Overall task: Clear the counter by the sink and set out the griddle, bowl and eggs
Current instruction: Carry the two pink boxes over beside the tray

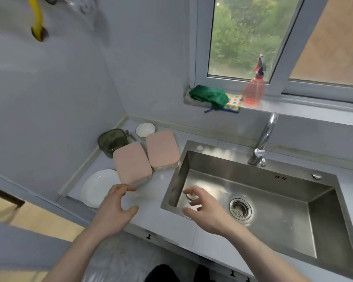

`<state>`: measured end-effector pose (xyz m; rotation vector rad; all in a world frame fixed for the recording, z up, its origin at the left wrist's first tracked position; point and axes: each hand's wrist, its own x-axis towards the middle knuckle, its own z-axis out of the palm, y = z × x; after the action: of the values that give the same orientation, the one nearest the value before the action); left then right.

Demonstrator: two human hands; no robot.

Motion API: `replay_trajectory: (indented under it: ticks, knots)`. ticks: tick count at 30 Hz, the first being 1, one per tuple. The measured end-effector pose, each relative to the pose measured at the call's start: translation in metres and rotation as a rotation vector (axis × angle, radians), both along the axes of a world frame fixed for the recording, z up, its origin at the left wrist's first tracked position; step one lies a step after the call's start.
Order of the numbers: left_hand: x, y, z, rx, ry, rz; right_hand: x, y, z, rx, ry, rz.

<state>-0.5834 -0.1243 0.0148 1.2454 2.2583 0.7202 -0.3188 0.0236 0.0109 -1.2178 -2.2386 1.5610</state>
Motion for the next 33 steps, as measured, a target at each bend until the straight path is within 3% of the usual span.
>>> replay_trajectory:
  ticks: [11, 17, 20, 25, 27, 33]
  knots:
    - [-0.112, 0.080, -0.030, -0.201, 0.007, 0.055, -0.082, 0.064, -0.016, -0.123, -0.092, -0.139]
    - [-0.188, 0.133, -0.070, -0.320, -0.145, 0.117, -0.146, 0.085, -0.048, -0.193, -0.153, -0.319]
    - [-0.209, 0.150, -0.090, -0.367, -0.213, 0.200, -0.172, 0.093, -0.067, -0.281, -0.082, -0.447]
    - [-0.232, 0.165, -0.108, -0.450, -0.204, 0.223, -0.206, 0.087, -0.071, -0.454, -0.073, -0.618]
    - [-0.240, 0.167, -0.112, -0.476, -0.194, 0.200, -0.215, 0.086, -0.076, -0.480, -0.080, -0.633]
    - [-0.250, 0.157, -0.121, -0.512, -0.446, 0.220, -0.235, 0.074, -0.086, -0.563, -0.155, -0.516]
